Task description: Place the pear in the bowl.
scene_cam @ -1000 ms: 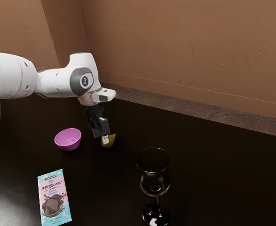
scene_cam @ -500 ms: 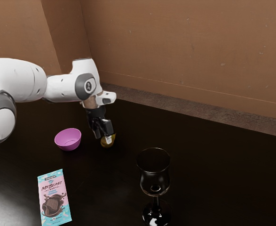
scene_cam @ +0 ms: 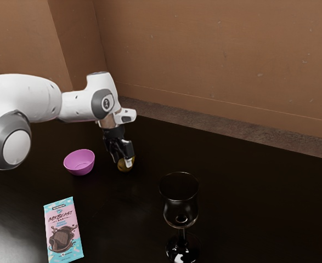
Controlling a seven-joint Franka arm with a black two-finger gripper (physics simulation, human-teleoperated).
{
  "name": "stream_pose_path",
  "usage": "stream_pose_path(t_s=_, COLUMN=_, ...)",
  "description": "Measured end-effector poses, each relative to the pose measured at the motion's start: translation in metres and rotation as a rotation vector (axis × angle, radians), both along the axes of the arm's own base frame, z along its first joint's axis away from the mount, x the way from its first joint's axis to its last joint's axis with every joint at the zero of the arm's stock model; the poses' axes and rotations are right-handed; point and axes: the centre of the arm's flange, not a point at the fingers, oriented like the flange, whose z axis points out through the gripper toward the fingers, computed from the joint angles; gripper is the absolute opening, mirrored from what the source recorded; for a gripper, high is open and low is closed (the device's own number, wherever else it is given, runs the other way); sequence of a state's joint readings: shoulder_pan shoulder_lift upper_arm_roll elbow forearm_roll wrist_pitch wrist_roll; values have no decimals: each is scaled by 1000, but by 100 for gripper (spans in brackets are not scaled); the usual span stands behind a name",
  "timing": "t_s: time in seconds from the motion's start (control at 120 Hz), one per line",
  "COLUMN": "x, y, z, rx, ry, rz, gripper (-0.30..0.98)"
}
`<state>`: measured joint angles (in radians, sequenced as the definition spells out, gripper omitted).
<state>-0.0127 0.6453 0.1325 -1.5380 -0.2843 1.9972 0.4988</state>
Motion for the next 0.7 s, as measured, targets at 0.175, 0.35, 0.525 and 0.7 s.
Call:
stream_pose_path(t_s=0.175, x=3, y=-1, z=-7, rx=-8, ry=0, rz=12, gripper=49)
stream_pose_path(t_s=0.35, x=6, y=1, z=-10, rx=-12, ry=-2, rz=22, gripper=40)
stream_pose_path(t_s=0.525, x=6, y=4, z=-11, rx=-13, ry=-2, rz=28, gripper=32)
stream_pose_path(t_s=0.7, x=6, y=6, z=-11, rx=-12, ry=-3, rz=32, gripper=29)
